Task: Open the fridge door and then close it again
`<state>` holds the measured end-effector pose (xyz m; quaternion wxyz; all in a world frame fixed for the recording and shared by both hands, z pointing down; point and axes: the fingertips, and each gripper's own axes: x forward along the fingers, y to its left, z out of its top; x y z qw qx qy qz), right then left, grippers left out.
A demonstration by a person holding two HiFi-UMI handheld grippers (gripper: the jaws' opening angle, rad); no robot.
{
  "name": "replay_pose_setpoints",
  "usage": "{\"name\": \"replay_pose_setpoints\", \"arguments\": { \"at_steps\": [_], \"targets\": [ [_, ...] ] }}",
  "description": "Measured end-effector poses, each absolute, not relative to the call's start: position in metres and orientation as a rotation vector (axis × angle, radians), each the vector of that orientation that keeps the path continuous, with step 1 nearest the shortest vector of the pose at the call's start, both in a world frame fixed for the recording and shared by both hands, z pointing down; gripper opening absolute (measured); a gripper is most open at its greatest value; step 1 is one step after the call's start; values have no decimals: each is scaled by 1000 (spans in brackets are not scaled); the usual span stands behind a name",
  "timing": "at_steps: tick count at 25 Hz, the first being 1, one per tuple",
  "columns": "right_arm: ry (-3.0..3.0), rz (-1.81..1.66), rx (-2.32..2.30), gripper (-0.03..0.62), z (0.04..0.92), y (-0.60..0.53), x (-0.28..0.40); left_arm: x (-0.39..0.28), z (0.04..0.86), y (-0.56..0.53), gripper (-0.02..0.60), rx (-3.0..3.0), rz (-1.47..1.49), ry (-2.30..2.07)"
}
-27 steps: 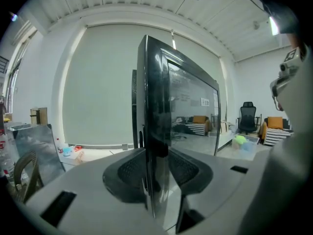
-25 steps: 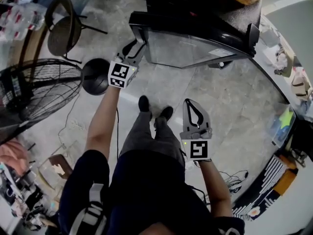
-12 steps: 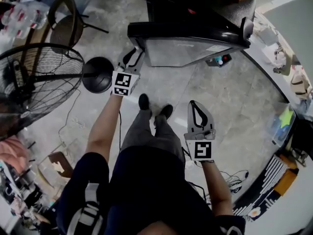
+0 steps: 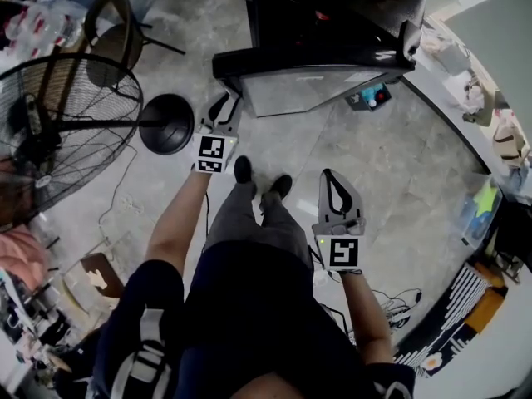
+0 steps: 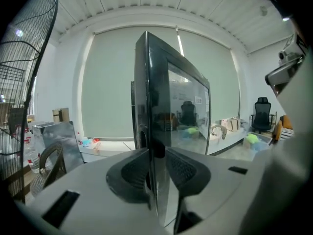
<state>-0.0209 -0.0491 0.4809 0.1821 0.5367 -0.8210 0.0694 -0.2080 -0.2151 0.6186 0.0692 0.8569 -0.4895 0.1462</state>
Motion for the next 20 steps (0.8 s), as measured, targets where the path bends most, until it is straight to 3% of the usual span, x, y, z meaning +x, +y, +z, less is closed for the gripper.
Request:
{"name": "replay_pose_setpoints", "arguments": {
  "at_steps": [20],
  "targets": [
    [-2378, 150, 1441, 18, 460, 14, -19, -187, 615, -107, 87, 2528, 488, -1546]
  ]
}}
